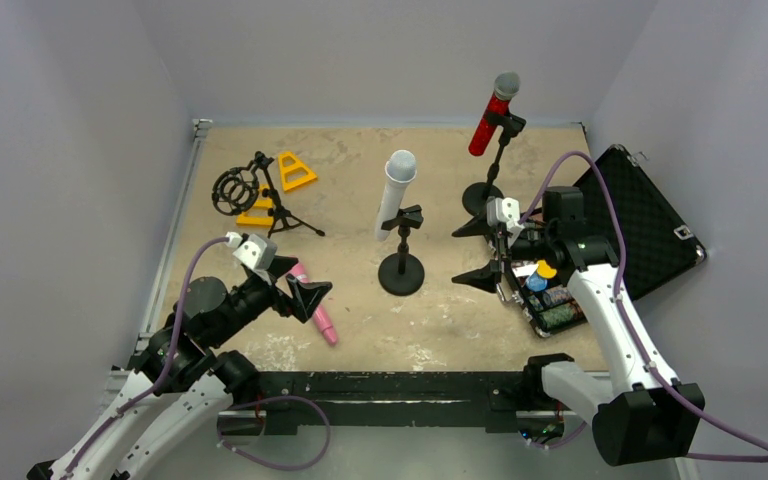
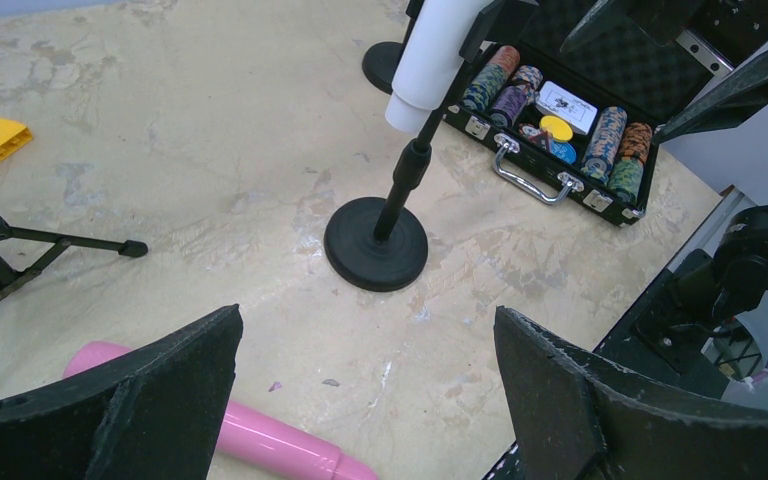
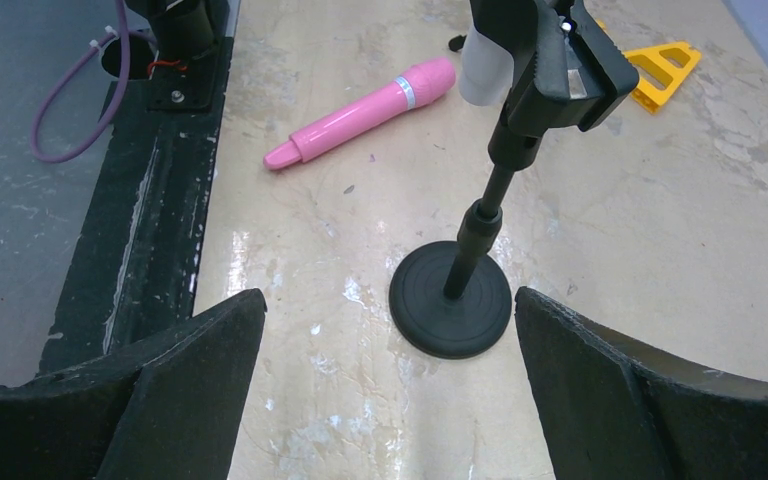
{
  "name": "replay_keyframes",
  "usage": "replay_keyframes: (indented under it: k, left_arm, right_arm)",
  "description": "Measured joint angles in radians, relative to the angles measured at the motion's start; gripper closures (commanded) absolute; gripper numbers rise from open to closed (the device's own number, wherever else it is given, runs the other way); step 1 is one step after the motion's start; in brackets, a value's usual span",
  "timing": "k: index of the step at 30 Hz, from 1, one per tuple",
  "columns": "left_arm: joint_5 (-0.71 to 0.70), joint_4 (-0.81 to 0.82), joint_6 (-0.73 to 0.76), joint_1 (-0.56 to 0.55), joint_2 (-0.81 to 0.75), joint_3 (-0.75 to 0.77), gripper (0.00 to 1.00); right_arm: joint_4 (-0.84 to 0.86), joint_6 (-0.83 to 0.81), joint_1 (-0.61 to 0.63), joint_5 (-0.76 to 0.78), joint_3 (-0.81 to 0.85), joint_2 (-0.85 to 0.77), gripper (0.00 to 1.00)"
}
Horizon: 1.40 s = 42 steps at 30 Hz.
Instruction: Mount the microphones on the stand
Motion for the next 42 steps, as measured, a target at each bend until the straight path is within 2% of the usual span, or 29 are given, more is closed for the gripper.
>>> replay_keyframes:
  k: [42]
  left_arm:
    - [0.002, -0.003, -0.011, 0.000, 0.000, 0.000, 0.00]
  right_arm:
    - [0.000, -0.004, 0.000, -0.018, -0.002, 0.000, 0.01]
